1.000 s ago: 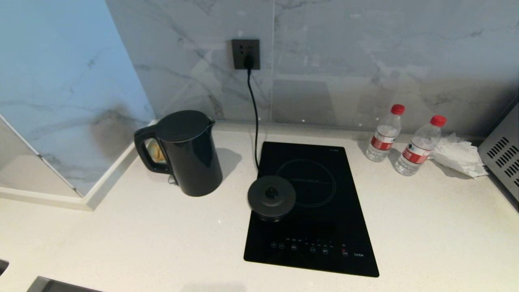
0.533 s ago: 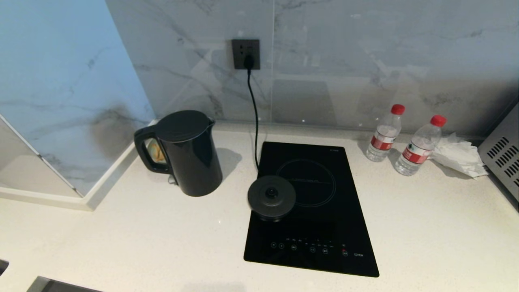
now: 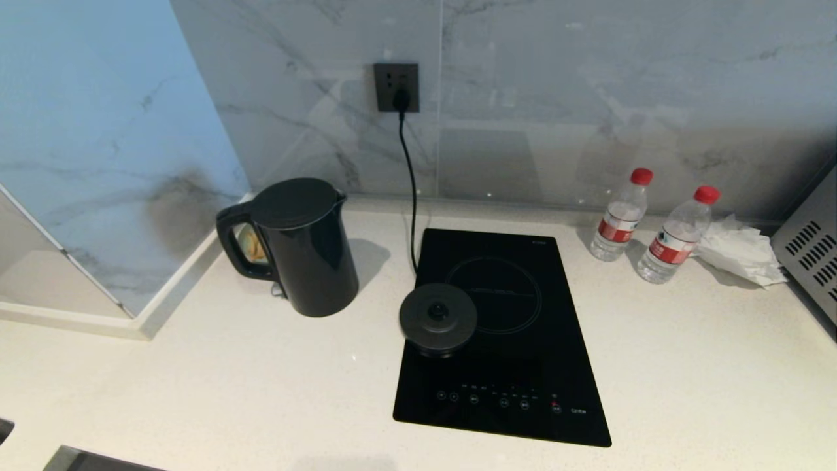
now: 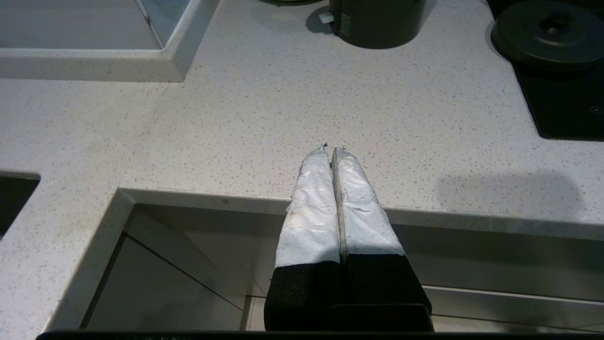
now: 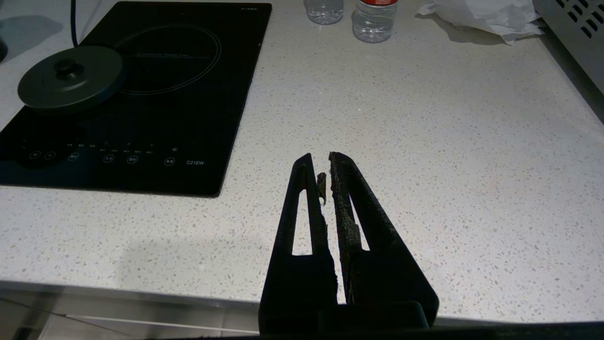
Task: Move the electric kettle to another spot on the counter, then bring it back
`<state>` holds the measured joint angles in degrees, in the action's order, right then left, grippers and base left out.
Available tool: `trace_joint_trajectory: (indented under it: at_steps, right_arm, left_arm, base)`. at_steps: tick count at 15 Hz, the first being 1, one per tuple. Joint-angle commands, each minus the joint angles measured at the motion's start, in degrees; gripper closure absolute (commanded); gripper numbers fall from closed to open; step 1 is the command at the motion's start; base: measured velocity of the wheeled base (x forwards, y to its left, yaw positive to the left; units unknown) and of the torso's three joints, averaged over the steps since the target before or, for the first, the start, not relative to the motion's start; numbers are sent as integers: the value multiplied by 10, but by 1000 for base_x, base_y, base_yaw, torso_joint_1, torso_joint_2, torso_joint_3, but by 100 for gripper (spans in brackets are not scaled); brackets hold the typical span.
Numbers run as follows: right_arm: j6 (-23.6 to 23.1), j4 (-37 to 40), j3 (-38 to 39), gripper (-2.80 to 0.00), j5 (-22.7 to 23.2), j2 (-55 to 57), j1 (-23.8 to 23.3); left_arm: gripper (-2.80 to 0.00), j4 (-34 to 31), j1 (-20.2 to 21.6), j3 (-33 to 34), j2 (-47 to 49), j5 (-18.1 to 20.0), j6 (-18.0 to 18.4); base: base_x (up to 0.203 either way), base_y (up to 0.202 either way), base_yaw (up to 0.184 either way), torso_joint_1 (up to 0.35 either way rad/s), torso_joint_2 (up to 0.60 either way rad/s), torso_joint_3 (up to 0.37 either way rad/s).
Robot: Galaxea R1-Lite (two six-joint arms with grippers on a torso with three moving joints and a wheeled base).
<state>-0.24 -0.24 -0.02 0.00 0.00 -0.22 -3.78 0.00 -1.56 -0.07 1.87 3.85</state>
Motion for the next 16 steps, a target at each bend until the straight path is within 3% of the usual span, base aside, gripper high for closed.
trace_joint_trajectory:
  at_steps: [1, 16]
  right_arm:
    - [0, 0, 0, 0, 0, 0, 0]
    - [2, 0, 0, 0, -1, 0, 0]
  left_arm:
    - [0, 0, 0, 1, 2, 0, 0]
    - [0, 0, 0, 0, 2, 0, 0]
  base:
    - [0, 0, 0, 0, 0, 0]
    - [0, 0, 0, 0, 0, 0]
